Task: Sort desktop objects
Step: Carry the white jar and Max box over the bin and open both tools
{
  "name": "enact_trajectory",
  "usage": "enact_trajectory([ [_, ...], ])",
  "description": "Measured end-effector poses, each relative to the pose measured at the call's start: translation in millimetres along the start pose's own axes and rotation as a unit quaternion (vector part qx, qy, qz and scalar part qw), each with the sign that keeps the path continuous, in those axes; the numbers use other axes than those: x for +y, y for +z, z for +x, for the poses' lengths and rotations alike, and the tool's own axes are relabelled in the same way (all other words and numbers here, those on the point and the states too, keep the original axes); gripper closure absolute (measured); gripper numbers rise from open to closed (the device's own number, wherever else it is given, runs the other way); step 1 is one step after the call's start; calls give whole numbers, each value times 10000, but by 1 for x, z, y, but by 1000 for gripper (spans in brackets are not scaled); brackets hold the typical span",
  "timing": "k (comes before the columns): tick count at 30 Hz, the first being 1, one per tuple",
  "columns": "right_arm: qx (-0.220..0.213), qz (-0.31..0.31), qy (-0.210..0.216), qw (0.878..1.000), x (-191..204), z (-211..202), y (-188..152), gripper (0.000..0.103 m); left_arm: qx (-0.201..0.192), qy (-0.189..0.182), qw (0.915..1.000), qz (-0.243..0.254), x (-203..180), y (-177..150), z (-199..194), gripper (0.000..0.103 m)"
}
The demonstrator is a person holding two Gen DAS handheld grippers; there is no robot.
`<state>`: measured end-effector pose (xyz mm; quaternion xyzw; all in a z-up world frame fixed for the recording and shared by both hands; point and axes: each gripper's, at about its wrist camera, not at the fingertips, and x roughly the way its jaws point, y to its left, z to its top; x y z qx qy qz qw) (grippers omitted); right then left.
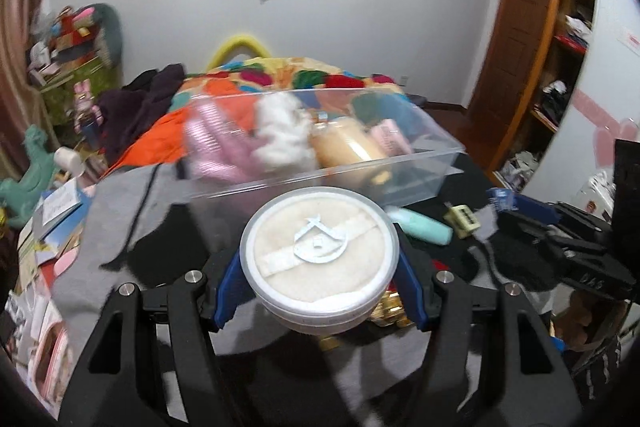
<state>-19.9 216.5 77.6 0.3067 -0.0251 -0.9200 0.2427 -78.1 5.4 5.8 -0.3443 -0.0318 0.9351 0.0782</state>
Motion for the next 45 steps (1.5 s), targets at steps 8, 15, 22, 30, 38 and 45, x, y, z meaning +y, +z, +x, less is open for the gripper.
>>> enact_trajectory([
  [8,-7,116,144,9998,8,9,8,55,-350,362,9987,-49,27,5,-15,38],
  [15,-134,110,158,9997,17,12,21,55,-518,229,9980,-263,40,20,-7,38],
  [22,-268,117,78,9995,17,21,37,55,-657,54,9962,-570,53,35,6,38],
  [30,-208,254,86,9994,5,42,50,55,-860,217,9948,-505,54,56,19,38],
  [38,-222,124,-150,9996,2,62,67,55,-924,883,9913,-306,51,60,45,38],
  [45,-26,161,-174,9997,2,81,63,55,-794,1040,9914,-90,49,55,62,35],
])
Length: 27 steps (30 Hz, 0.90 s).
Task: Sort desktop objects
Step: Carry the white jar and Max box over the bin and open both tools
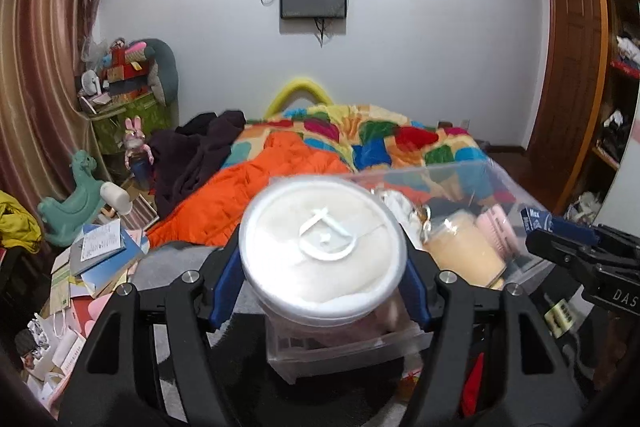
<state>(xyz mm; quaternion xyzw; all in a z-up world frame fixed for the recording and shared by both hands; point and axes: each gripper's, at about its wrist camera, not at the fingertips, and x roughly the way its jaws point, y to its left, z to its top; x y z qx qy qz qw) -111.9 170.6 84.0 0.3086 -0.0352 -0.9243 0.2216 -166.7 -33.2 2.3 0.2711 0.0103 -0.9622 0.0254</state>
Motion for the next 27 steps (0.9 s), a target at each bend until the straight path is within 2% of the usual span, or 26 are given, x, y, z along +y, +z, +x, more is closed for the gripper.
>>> enact_trajectory([
  [3,-14,-83,-73,9999,4,0,1,55,275,-105,9995,-102,4,-4,15,35],
  [6,-16,-173,-132,9998,6,0,-1,54,366,-185,9990,-176,8,-6,20,35],
  [15,-41,-224,-133,9997,9,-6,-3,50,306,-366,9985,-264,12,-14,13,33],
  [19,-80,-209,-109,9997,10,-12,-5,46,241,-503,9980,-286,9,-16,5,27],
  [27,-160,-151,-116,9997,11,-23,-10,38,170,-511,9983,-222,5,-20,-6,23],
])
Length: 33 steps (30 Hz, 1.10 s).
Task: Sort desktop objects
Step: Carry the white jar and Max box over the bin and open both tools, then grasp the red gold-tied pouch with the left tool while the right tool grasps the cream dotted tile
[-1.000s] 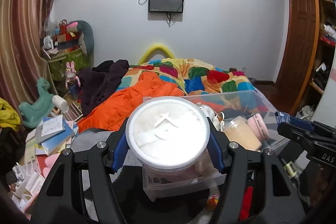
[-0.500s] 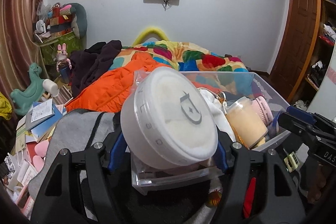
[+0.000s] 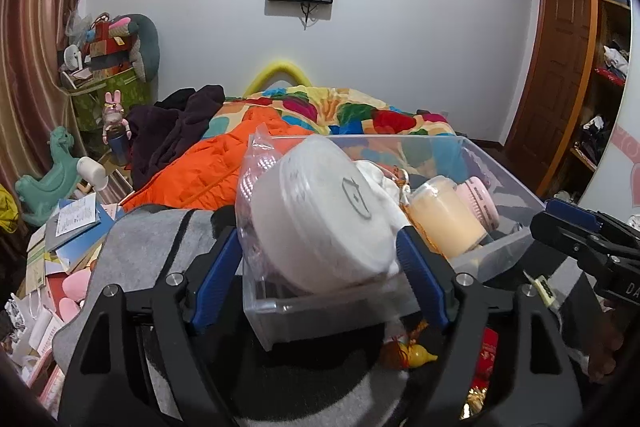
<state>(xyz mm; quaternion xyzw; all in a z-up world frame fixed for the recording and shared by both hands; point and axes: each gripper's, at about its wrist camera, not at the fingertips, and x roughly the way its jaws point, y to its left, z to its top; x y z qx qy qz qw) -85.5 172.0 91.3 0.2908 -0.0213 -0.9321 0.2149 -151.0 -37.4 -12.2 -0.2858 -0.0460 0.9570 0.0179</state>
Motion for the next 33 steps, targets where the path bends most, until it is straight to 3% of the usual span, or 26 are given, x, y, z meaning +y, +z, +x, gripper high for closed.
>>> enact_trajectory([
  [2,-4,50,2,10000,-1,-2,-2,33,9,-28,10000,1,0,-2,-3,23],
  [9,48,208,27,9998,-7,-8,-11,32,1,110,9997,214,-10,-10,-18,22],
  [15,54,338,-95,9994,-15,-16,-21,32,-67,181,9991,380,-20,-16,-35,13],
  [21,-162,301,-536,9980,-20,-35,-29,30,87,-133,9993,329,-30,-22,-49,13],
  [28,-329,378,-603,9969,-29,-53,-34,27,258,-247,9991,223,-39,-34,-57,11],
  [33,-174,285,-619,9975,-31,-50,-43,27,526,-428,9975,215,-53,-45,-51,11],
])
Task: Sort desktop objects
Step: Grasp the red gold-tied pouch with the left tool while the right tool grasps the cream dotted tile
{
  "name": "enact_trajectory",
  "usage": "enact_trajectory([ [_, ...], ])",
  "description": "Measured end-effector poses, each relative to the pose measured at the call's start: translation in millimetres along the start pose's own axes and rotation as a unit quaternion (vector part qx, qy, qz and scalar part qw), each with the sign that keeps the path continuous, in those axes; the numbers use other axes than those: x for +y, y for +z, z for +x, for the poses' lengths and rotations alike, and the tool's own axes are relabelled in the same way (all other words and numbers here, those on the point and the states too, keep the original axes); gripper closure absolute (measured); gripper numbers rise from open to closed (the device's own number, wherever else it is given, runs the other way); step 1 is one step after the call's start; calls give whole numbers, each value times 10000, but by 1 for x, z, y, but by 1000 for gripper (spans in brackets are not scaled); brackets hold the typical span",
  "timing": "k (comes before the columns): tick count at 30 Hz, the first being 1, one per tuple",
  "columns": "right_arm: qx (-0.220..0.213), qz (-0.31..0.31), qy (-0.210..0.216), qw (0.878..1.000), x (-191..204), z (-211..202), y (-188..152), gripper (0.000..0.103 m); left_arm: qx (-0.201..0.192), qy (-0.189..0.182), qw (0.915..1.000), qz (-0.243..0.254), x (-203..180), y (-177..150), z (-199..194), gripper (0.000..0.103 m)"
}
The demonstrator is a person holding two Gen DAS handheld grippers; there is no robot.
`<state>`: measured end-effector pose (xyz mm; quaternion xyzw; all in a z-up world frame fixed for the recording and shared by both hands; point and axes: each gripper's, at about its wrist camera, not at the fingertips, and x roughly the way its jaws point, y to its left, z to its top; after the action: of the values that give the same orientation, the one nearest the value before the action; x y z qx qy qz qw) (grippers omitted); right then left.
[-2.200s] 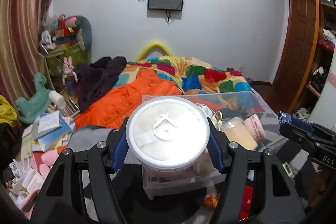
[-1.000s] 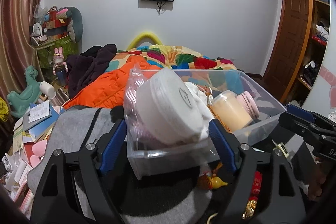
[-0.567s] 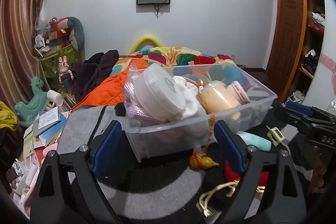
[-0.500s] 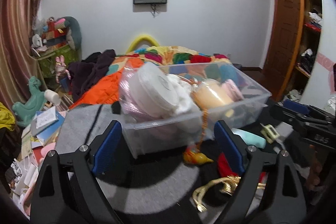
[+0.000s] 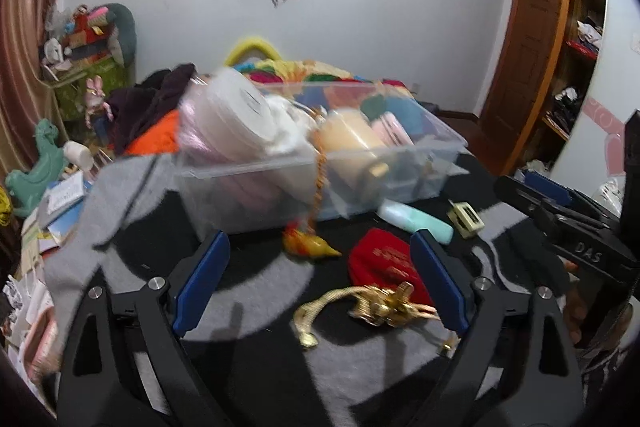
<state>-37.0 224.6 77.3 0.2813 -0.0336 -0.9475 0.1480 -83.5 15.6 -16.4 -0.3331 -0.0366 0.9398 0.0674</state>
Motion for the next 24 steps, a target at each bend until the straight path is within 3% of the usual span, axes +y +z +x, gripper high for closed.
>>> enact_trajectory([
  [3,66,3,1,10000,-6,3,-3,27,236,-251,9994,44,-11,-3,9,11],
  [13,326,24,-22,9995,-17,21,-18,27,700,-420,9964,244,-40,-11,46,11],
  [16,389,36,189,9991,-18,25,-23,27,983,-513,9935,246,-44,-12,63,11],
  [20,473,124,196,9986,-22,31,-27,32,1011,-401,9938,244,-48,-12,70,11],
  [24,672,165,359,9970,-23,38,-29,43,1028,-315,9936,341,-52,-17,73,10],
])
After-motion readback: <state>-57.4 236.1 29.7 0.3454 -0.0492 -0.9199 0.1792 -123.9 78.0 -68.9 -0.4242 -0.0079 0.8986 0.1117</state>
